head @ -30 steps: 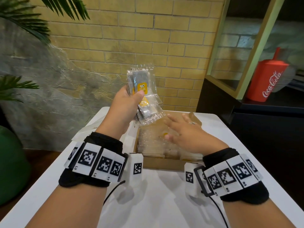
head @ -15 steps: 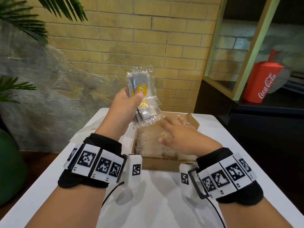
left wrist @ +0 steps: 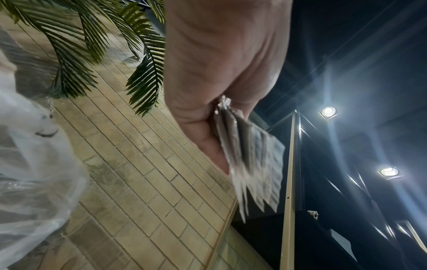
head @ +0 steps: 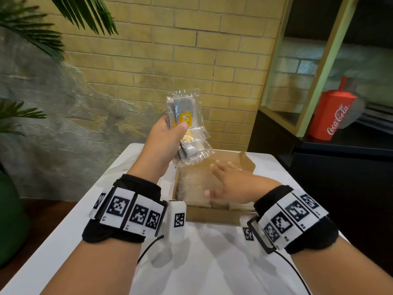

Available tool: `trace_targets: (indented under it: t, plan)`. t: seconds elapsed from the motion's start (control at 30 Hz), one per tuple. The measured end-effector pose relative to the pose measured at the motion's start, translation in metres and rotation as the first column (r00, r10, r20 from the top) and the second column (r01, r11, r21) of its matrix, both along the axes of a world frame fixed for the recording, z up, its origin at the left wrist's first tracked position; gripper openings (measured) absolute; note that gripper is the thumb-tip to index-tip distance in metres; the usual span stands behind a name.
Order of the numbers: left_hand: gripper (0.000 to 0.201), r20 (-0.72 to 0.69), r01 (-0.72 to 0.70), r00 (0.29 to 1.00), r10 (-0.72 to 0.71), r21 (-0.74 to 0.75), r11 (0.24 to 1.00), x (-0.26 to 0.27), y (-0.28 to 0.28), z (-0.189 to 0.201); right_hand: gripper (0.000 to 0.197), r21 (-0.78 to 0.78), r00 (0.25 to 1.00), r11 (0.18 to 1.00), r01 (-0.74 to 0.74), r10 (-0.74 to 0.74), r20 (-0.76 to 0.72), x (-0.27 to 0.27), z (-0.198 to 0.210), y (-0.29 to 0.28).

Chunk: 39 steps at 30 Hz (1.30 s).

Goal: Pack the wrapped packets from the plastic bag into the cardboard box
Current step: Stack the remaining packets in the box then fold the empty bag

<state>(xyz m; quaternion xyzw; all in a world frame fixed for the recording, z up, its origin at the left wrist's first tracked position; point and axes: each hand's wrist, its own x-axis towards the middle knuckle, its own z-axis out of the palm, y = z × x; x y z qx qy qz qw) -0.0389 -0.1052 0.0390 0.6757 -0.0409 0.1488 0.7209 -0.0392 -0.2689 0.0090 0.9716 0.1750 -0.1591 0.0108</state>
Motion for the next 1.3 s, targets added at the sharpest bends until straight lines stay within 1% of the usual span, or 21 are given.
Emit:
trace_targets:
  t: [0.07, 0.17, 0.27, 0.33, 0.37, 0.4, 0.47, 0.5, 0.57, 0.63, 0.73, 0.83, 0.9, 0.97, 1.0, 1.03, 1.1, 1.13, 1.2, 1.23, 1.3]
  plan:
    - [0.017, 0.004, 0.0, 1.0, 0.0, -0.005, 1.0, 0.0, 0.0, 0.0, 0.085, -0.037, 0.995, 0.999, -0.023, 0.019, -0.098, -0.005, -0.008, 0.004]
    - [0.018, 0.016, 0.005, 1.0, -0.005, -0.016, 1.0, 0.002, 0.002, 0.0, 0.092, -0.067, 0.99, 0.997, -0.046, 0.037, -0.135, -0.017, -0.013, -0.001]
    - [0.017, 0.013, 0.013, 1.0, -0.012, -0.032, 0.999, 0.004, 0.004, -0.001, 0.09, -0.069, 0.978, 0.993, -0.099, 0.085, -0.193, -0.027, -0.01, -0.014]
    - [0.016, 0.013, 0.012, 1.0, -0.012, -0.017, 1.0, 0.004, 0.003, -0.002, 0.085, 0.017, 0.98, 0.991, -0.132, 0.133, -0.15, -0.027, -0.005, -0.019]
    - [0.015, 0.013, 0.008, 1.0, -0.008, -0.004, 1.0, 0.005, 0.002, -0.003, 0.081, 0.102, 0.989, 0.988, -0.118, 0.126, -0.074, -0.024, -0.001, -0.021]
    - [0.015, 0.013, 0.004, 1.0, -0.005, 0.009, 1.0, 0.005, 0.001, -0.004, 0.076, 0.212, 0.997, 0.975, -0.07, 0.067, 0.024, -0.02, 0.005, -0.022]
    - [0.014, 0.017, 0.008, 1.0, -0.009, 0.036, 0.999, 0.005, -0.001, -0.005, 0.068, 0.475, 0.977, 0.88, 0.009, -0.109, 0.183, -0.013, 0.02, -0.022]
    - [0.013, 0.015, 0.016, 1.0, -0.017, 0.051, 0.999, 0.005, -0.003, -0.006, 0.066, 0.603, 0.96, 0.797, 0.027, -0.189, 0.208, -0.01, 0.027, -0.021]
    - [0.012, -0.007, 0.043, 0.999, -0.043, 0.073, 0.996, 0.005, -0.007, -0.009, 0.066, 0.796, 0.948, 0.604, 0.038, -0.275, 0.163, -0.004, 0.034, -0.015]
    - [0.012, -0.017, 0.087, 0.996, -0.086, 0.08, 0.993, 0.005, -0.011, -0.012, 0.064, 0.893, 0.955, 0.447, 0.058, -0.285, 0.08, 0.001, 0.034, -0.004]
    - [0.008, -0.017, 0.153, 0.988, -0.152, 0.096, 0.984, 0.003, -0.017, -0.014, 0.042, 0.964, 0.943, 0.255, 0.073, -0.333, 0.016, 0.01, 0.031, 0.01]
    - [0.006, -0.044, 0.208, 0.977, -0.206, 0.033, 0.978, 0.003, -0.017, -0.016, 0.024, 0.984, 0.933, 0.151, 0.098, -0.357, -0.038, 0.018, 0.028, 0.014]
    - [0.007, -0.058, 0.242, 0.969, -0.24, 0.029, 0.97, 0.005, -0.015, -0.016, 0.017, 0.984, 0.929, 0.14, 0.11, -0.366, -0.052, 0.022, 0.028, 0.012]
    - [0.012, -0.062, 0.22, 0.974, -0.218, 0.03, 0.975, 0.007, -0.01, -0.017, 0.013, 0.986, 0.914, 0.132, 0.103, -0.402, -0.042, 0.025, 0.03, 0.006]
    - [0.014, -0.058, 0.175, 0.983, -0.173, 0.037, 0.984, 0.009, -0.007, -0.017, 0.014, 0.984, 0.903, 0.147, 0.096, -0.43, -0.024, 0.026, 0.031, 0.001]
    - [0.016, -0.049, 0.115, 0.992, -0.113, 0.047, 0.992, 0.011, -0.003, -0.017, 0.013, 0.976, 0.885, 0.201, 0.084, -0.465, 0.019, 0.029, 0.032, -0.005]
    - [0.019, -0.025, 0.011, 1.0, -0.01, 0.038, 0.999, 0.016, 0.005, -0.016, 0.003, 0.913, 0.845, 0.405, 0.056, -0.506, 0.172, 0.031, 0.033, -0.016]
    - [0.021, -0.014, -0.028, 1.0, 0.028, 0.02, 0.999, 0.017, 0.009, -0.014, 0.007, 0.852, 0.833, 0.521, 0.053, -0.494, 0.25, 0.032, 0.032, -0.02]
    - [0.023, 0.003, -0.078, 0.997, 0.078, -0.01, 0.997, 0.017, 0.017, -0.012, 0.012, 0.66, 0.85, 0.745, 0.1, -0.409, 0.333, 0.032, 0.028, -0.026]
    - [0.024, 0.01, -0.087, 0.996, 0.087, -0.019, 0.996, 0.017, 0.019, -0.011, 0.013, 0.55, 0.874, 0.826, 0.122, -0.351, 0.335, 0.031, 0.025, -0.027]
    - [0.024, 0.023, -0.083, 0.996, 0.084, -0.03, 0.996, 0.017, 0.022, -0.01, 0.023, 0.386, 0.924, 0.909, 0.154, -0.271, 0.269, 0.029, 0.017, -0.026]
